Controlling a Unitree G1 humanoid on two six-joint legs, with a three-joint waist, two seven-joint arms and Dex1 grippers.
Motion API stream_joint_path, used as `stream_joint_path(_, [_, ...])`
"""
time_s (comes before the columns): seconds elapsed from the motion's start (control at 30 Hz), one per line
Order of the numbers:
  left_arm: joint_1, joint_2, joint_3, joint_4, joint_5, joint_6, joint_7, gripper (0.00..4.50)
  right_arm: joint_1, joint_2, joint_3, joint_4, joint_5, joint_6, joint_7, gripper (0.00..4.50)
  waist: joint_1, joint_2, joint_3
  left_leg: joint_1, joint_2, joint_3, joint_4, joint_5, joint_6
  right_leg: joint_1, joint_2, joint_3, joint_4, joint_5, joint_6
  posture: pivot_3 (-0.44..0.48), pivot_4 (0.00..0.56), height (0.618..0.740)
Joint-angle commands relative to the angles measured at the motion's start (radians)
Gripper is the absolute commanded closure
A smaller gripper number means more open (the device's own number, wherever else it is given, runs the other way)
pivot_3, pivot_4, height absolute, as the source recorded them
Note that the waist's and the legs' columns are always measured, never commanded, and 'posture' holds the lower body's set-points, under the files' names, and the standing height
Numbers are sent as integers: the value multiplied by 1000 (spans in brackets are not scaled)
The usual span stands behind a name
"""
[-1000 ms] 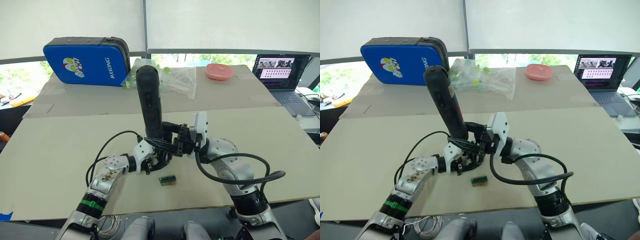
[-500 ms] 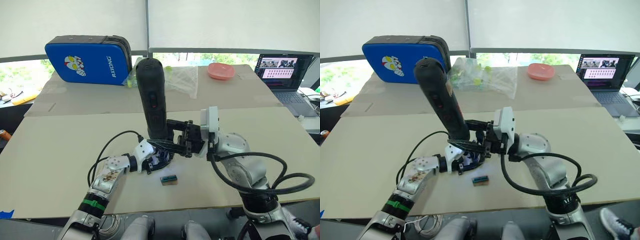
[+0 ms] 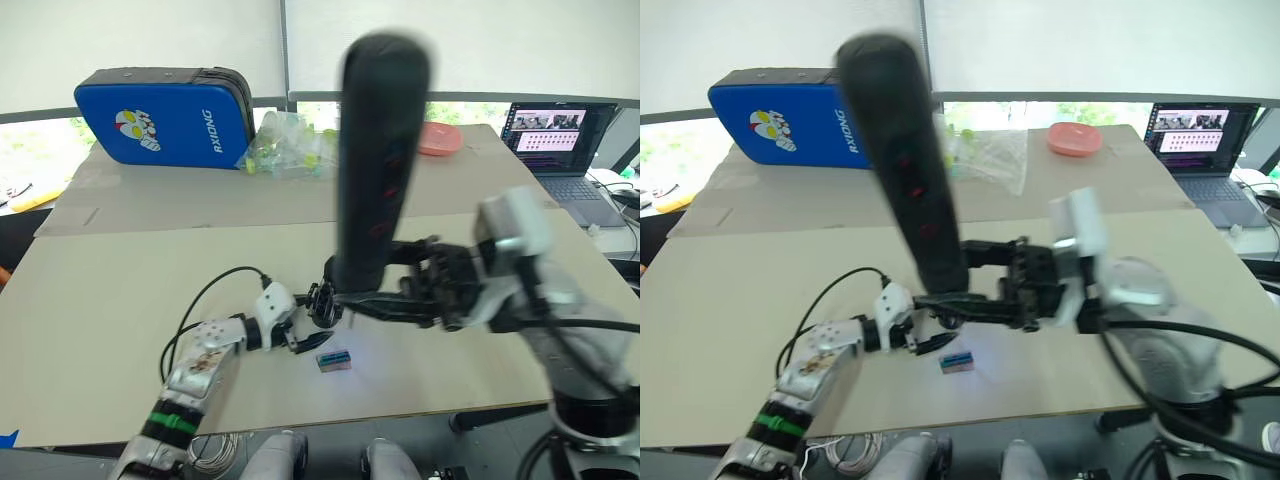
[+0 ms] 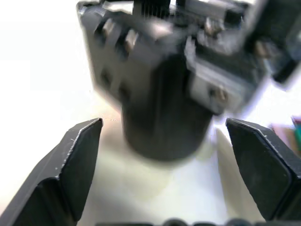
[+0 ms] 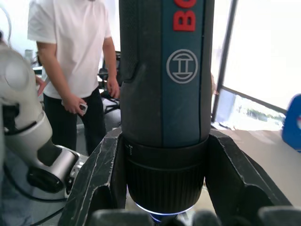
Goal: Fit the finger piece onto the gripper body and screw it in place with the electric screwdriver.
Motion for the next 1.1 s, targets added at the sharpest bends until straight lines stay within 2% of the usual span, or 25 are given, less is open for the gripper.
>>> stream_joint_path(0.03, [70,60,115,-52,-113,36,-51,41,30,-166,-186,72,118,115,5,2592,2,0,3,-1,0,0,0,0,0,0,0,0,-1,0,0,0,150,740])
stream_joint_path(0.17, [159,167,210,-145,-284,67,-232,41,235,-487,-256,281,-102,249,156,2592,15,2,6,-4,1,0,1,-1,2,-1,-3,-1,-3,-1,-2,0,150,740])
stream_joint_path(0.23, [167,193,236,-172,-320,72,-258,41,328,-609,-207,366,-228,275,179,2592,24,4,7,-8,0,1,3,-1,2,-3,-5,-2,-4,-1,-2,0,150,740])
stream_joint_path(0.3, [156,209,257,-187,-351,76,-281,41,369,-672,-110,450,-354,230,210,2592,28,6,9,-12,0,3,6,-2,2,-5,-8,-3,-4,-2,-4,0,150,740])
stream_joint_path(0.43, [114,229,275,-194,-383,103,-294,41,243,-630,122,615,-527,190,245,2592,16,9,11,-14,0,7,7,-2,3,-10,-11,-6,-3,-1,-7,0,150,740])
stream_joint_path(0.53, [101,236,272,-194,-376,105,-300,41,128,-580,278,734,-674,168,277,2592,3,13,15,-14,0,8,8,-2,3,-11,-11,-6,-2,3,1,0,150,740])
stream_joint_path(0.6, [100,241,275,-193,-375,107,-304,41,68,-545,353,820,-761,124,306,2592,-4,16,17,-15,0,10,8,3,11,-11,-9,-8,2,3,2,0,150,740])
stream_joint_path(0.8, [92,244,289,-165,-366,89,-309,41,-29,-443,402,979,-869,74,342,2592,-10,14,19,-14,0,9,8,3,11,-11,-7,-7,2,5,3,0,150,740])
stream_joint_path(0.9, [106,256,292,-155,-360,90,-322,41,-50,-417,385,1008,-897,50,357,2592,-10,12,19,-11,0,9,9,-2,3,-11,-7,-6,0,8,4,0,150,740])
stream_joint_path(0.97, [117,265,299,-148,-358,90,-326,0,-61,-416,358,1013,-903,25,370,1529,-10,12,19,-11,0,10,10,-2,3,-11,-7,-6,-1,10,4,0,150,740])
stream_joint_path(1.1, [139,287,319,-128,-333,81,-305,0,-58,-468,290,986,-896,-2,406,169,-8,13,20,-10,0,10,11,-2,3,-12,-6,-5,0,11,4,0,150,740])
